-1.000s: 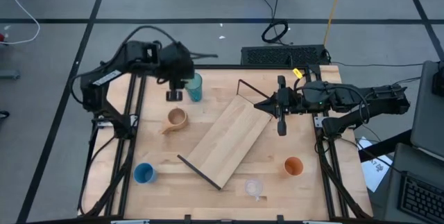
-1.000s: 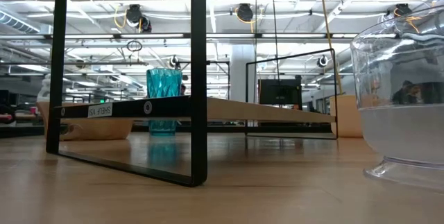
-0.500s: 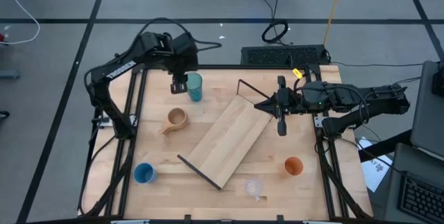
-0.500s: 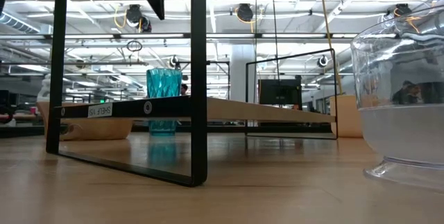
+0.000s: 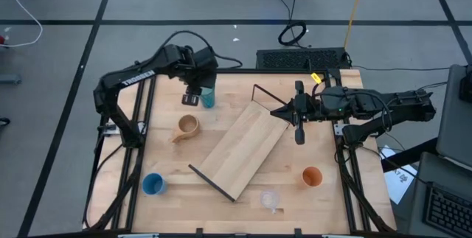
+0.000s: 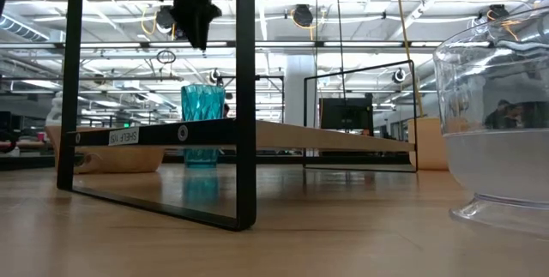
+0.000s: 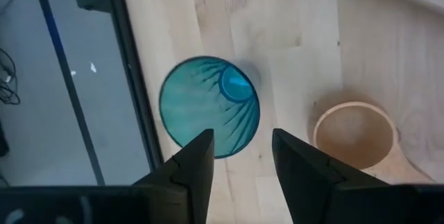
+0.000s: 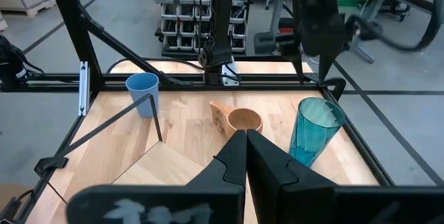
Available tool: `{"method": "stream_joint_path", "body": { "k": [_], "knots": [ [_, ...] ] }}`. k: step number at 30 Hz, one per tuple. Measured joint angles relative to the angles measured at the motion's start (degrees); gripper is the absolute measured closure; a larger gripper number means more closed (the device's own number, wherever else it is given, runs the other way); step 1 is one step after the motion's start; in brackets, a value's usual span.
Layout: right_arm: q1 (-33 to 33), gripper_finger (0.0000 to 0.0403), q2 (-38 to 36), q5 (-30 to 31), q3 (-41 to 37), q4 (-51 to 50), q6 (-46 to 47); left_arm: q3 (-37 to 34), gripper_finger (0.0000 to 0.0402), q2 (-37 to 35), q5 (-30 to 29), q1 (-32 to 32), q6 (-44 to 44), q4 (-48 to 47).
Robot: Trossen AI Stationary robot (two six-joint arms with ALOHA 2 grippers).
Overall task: Stack small to large cups/mugs on shelf
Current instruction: Put the top blue cup on the shelf
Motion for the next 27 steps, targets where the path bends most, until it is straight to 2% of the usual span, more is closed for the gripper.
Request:
{"method": "stream_joint_path", "body": {
  "k": [8, 16, 27],
  "knots": [
    [0.0, 0.0403, 0.0, 0.0, -0.04, -1.03, 0.0, -6.51, 0.0252, 0.0, -0.04, 1.23, 0.6, 4.77],
    [0.0, 0.0403, 0.0, 0.0, -0.04, -1.4, 0.0, -9.26, 0.0251, 0.0, 2.98, 1.42, 0.22, 5.47],
    [0.0, 0.0403, 0.0, 0.0, -0.04, -1.45, 0.0, -12.51, 0.0251, 0.0, 3.19, 1.62, 0.09, 8.4]
  ]
}}
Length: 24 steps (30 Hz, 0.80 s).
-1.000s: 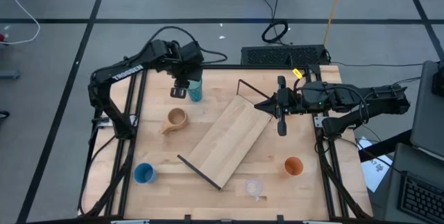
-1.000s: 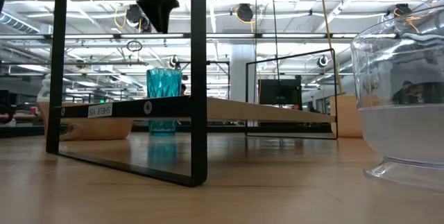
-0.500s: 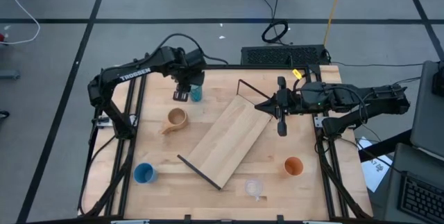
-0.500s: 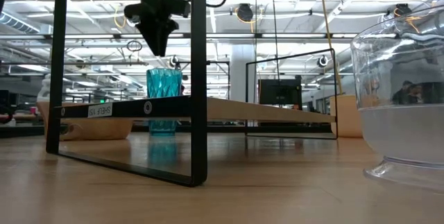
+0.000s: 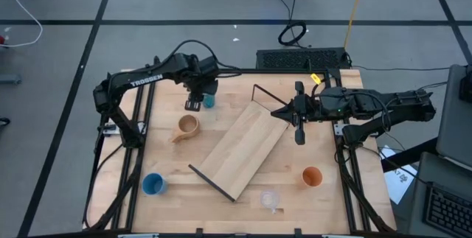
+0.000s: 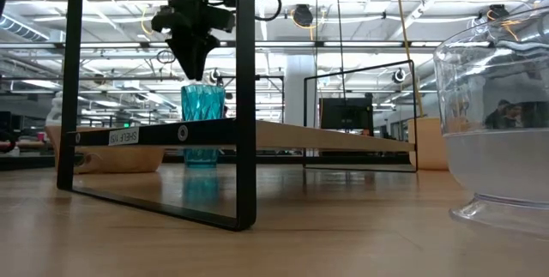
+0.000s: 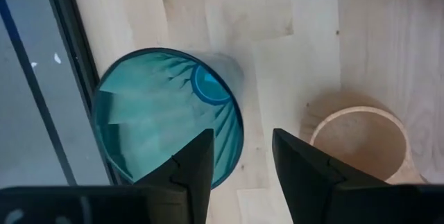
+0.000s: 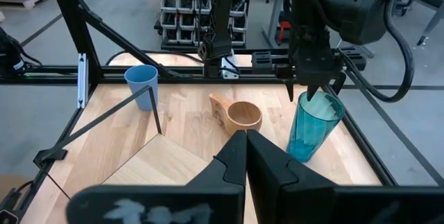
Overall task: Stack small to large cups/mugs on shelf
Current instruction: Put the top blue cup on the shelf
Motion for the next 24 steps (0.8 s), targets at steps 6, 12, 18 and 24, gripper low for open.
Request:
{"method": "stream_joint_path", "body": {
  "k": [6, 12, 18, 24],
  "knots": [
    [0.0, 0.0403, 0.0, 0.0, 0.0, 0.0, 0.0, -1.51, 0.0251, 0.0, 0.86, 0.0, -0.02, 1.44],
    [0.0, 0.0403, 0.0, -0.01, 0.0, 0.0, 0.01, -1.98, 0.0251, 0.0, -1.02, 0.02, -0.45, 3.55],
    [0.0, 0.0403, 0.0, -0.02, 0.0, 0.0, 0.0, -1.98, 0.0252, 0.0, -0.75, 0.02, -1.46, 3.44],
    [0.0, 0.0403, 0.0, -0.02, 0.0, 0.0, 0.01, -1.98, 0.0252, 0.0, -0.17, 0.0, -1.78, 3.42]
  ]
}}
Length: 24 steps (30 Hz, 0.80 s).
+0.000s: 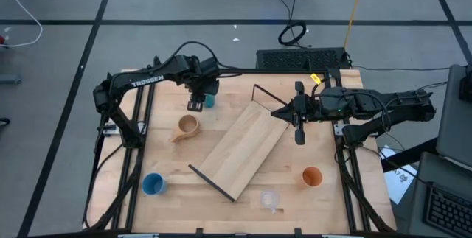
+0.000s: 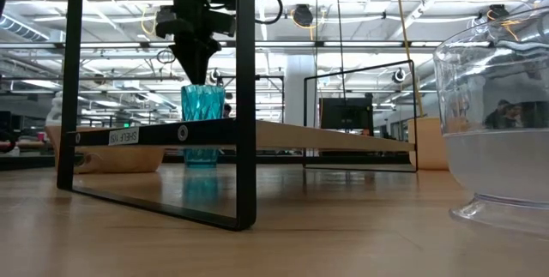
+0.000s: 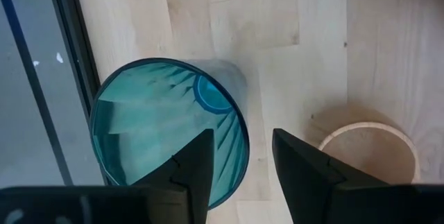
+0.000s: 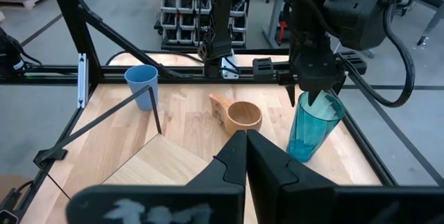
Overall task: Stack small to large cups/mugs on shelf
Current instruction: Put the top blue cup on the shelf
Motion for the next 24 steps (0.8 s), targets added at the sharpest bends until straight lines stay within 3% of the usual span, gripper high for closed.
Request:
{"method": "stream_joint_path", "body": {
  "k": [15, 24],
  "knots": [
    [0.0, 0.0403, 0.0, 0.0, 0.0, 0.0, 0.01, -5.17, 0.0257, 0.0, -2.4, 0.02, -0.84, 4.41],
    [0.02, 0.0403, 0.0, 0.0, 0.0, 0.01, 0.01, -5.29, 0.037, 0.0, -1.16, 0.02, -0.89, 4.88]
  ]
}}
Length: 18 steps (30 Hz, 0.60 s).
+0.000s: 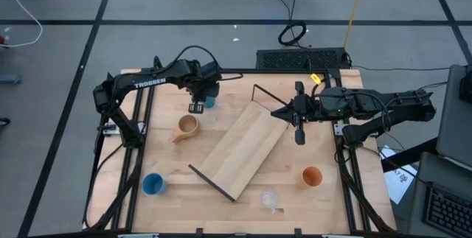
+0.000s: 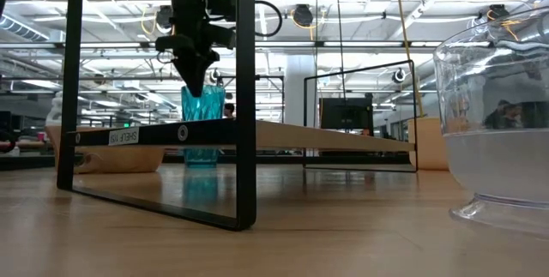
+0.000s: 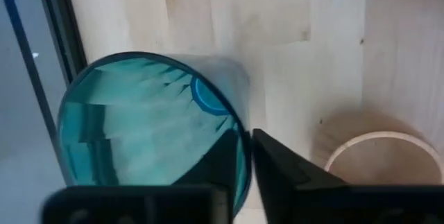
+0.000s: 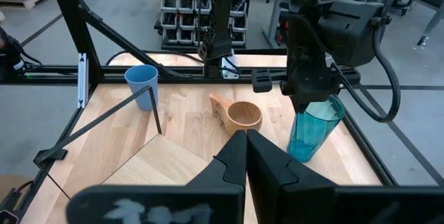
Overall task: Stack small to large cups/mugs on shelf
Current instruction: Put the top blue cup on the shelf
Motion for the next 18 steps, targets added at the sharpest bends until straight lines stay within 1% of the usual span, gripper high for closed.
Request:
{"method": "stream_joint_path", "body": {
  "k": [1, 3, 7, 10, 14, 18],
  "knots": [
    [-0.02, 0.0403, 0.0, 0.0, 0.0, 0.01, 0.0, 0.0, 0.0383, 0.0, 0.3, -0.02, 0.06, -0.04],
    [-0.01, 0.0403, 0.0, 0.0, 0.0, -0.01, 0.0, -0.03, 0.0392, 0.0, 0.12, -0.04, 0.24, 0.06],
    [0.0, 0.0403, 0.0, 0.0, 0.0, -0.03, 0.0, 0.32, 0.0386, 0.0, 0.22, -0.47, 0.35, -1.37],
    [0.01, 0.0403, 0.0, 0.0, 0.0, -0.03, 0.0, 1.68, 0.0393, -0.03, 0.18, -1.23, 0.64, -4.39],
    [0.03, 0.0403, -0.05, 0.0, -0.26, 0.3, 0.0, 4.82, 0.0392, -1.17, 0.16, -2.75, -0.27, -8.11],
    [0.03, 0.0403, -0.04, -0.01, -2.18, 2.32, -0.32, 8.61, 0.0395, -3.85, 0.16, -5.34, 0.31, -11.77]
  ]
}}
